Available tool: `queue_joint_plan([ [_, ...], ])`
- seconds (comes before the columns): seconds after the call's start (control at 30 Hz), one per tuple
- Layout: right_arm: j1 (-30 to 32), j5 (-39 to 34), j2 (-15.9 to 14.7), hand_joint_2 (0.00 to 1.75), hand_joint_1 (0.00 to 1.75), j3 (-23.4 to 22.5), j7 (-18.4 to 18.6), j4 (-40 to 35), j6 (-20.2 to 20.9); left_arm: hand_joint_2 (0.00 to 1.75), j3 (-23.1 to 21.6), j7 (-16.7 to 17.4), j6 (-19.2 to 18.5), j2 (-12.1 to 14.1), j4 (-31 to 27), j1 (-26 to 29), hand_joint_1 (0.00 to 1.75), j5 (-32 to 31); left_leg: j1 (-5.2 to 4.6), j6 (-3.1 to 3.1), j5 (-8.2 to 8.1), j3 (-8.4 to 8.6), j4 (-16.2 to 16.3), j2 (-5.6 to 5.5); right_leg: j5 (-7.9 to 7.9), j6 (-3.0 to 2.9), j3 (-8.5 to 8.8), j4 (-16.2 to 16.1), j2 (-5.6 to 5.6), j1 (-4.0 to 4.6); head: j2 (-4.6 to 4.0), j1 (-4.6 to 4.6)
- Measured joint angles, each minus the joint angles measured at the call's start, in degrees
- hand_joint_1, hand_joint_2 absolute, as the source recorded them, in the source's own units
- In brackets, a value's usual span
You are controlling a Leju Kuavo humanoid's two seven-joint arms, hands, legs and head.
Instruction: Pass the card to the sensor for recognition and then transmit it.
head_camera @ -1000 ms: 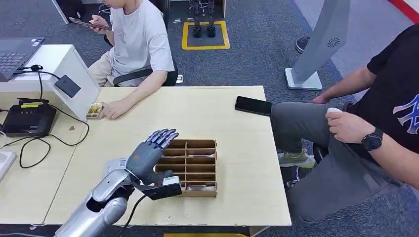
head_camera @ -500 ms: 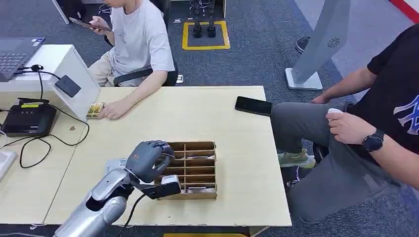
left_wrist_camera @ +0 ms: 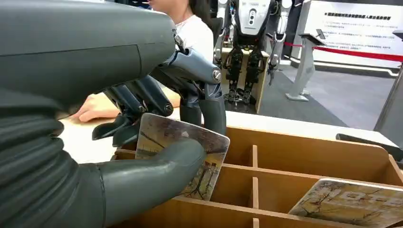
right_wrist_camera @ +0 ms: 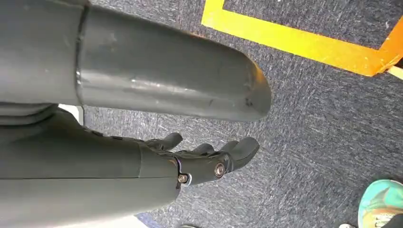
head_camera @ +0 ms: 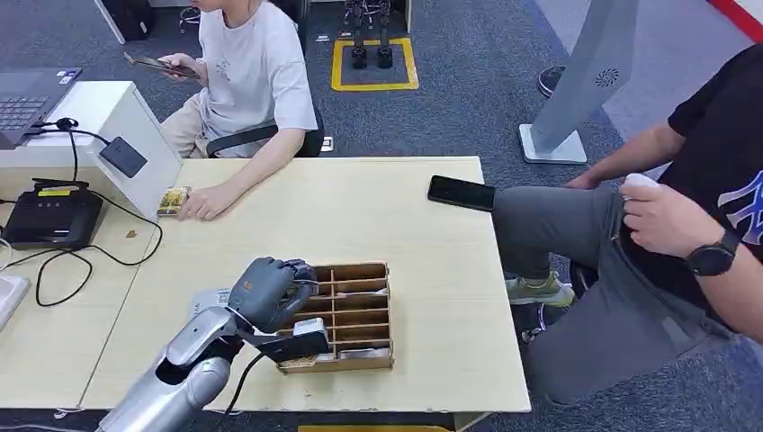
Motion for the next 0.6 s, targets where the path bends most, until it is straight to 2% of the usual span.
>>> queue_joint_plan([
  [0.37, -0.01, 0.02, -0.15, 0.0, 0.0, 0.0, -0.02, 0.0, -0.26, 1.75, 0.04, -0.41, -0.33, 0.0, 0.0, 0.01, 1.75, 1.02, 0.0, 0.0, 0.0, 0.0, 0.0, 0.0, 0.0, 0.0, 0.01, 0.0, 0.0, 0.0, 0.0, 0.0],
  [0.5, 0.01, -0.18, -0.15, 0.0, 0.0, 0.0, -0.59, 0.0, -0.26, 1.75, 1.09, -3.28, -1.05, 0.61, -0.42, 0.27, 1.75, 7.68, 0.01, -0.01, 0.01, 0.0, 0.0, -0.01, 0.0, 0.0, 0.01, 0.01, 0.0, 0.0, 0.0, 0.0],
  [0.6, 0.1, -0.42, -0.17, 0.0, 0.0, 0.0, -1.25, 0.0, -0.26, 1.75, 3.33, -5.91, -1.97, 2.39, -3.83, -0.21, 1.75, 14.78, 0.02, -0.02, 0.02, 0.0, 0.0, 0.0, 0.0, -0.01, -0.01, 0.01, 0.01, 0.02, 0.0, 0.0],
])
